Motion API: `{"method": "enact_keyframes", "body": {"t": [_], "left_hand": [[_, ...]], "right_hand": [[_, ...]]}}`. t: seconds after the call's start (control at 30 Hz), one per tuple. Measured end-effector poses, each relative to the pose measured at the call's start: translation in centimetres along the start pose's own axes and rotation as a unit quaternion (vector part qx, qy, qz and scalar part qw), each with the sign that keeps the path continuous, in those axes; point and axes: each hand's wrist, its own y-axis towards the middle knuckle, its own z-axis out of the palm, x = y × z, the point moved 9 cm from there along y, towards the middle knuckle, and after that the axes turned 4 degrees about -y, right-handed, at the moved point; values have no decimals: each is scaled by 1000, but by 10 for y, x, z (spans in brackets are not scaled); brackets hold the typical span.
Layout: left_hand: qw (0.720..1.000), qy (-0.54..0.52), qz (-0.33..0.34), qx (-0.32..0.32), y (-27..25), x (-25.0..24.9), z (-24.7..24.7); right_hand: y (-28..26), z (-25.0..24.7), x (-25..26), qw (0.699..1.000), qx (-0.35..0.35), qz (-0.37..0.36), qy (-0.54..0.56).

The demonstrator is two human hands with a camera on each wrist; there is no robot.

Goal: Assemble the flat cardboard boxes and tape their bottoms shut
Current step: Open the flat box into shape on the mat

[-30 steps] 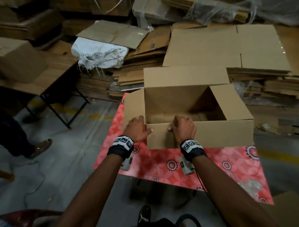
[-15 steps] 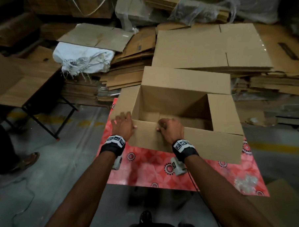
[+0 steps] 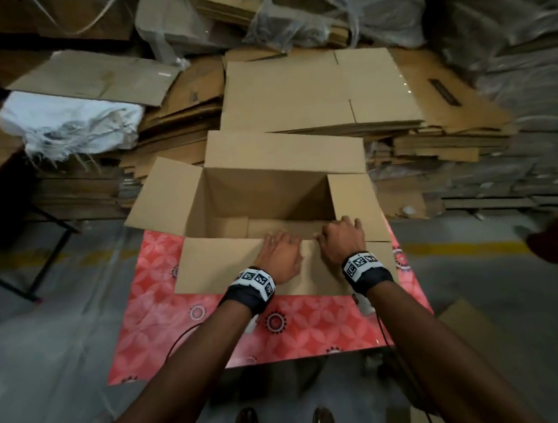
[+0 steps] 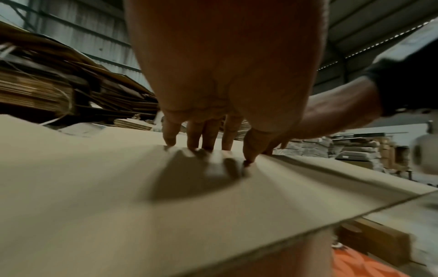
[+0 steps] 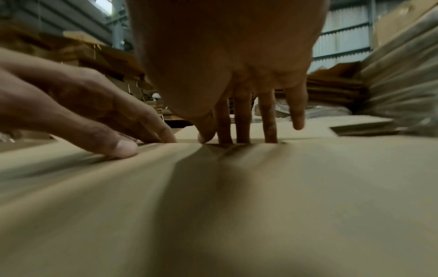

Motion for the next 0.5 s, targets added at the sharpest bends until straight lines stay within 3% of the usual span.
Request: {"method": "enact_keyframes", "body": {"t": [0.07, 0.17, 0.23, 0.3, 0.37, 0.5], "left_hand": [[1000, -5, 3, 11, 13, -19, 9], [1000, -6, -16, -10, 26, -28, 14], [999, -4, -29, -26, 30, -26, 15], [998, -2, -30, -49, 32, -25, 17], [997, 4, -30, -64, 35, -25, 20], [997, 0, -42, -60, 43, -26, 24]], "right_hand": [[-1, -6, -17, 1000, -3, -25, -14], [-9, -37, -41, 994, -84, -69, 2], [-15, -61, -71, 987, -154, -50, 15], [-23, -75, -110, 981, -190, 23, 15], [-30, -68, -147, 979, -167, 115, 5], [-41, -4, -183, 975, -17, 209, 68]]}}
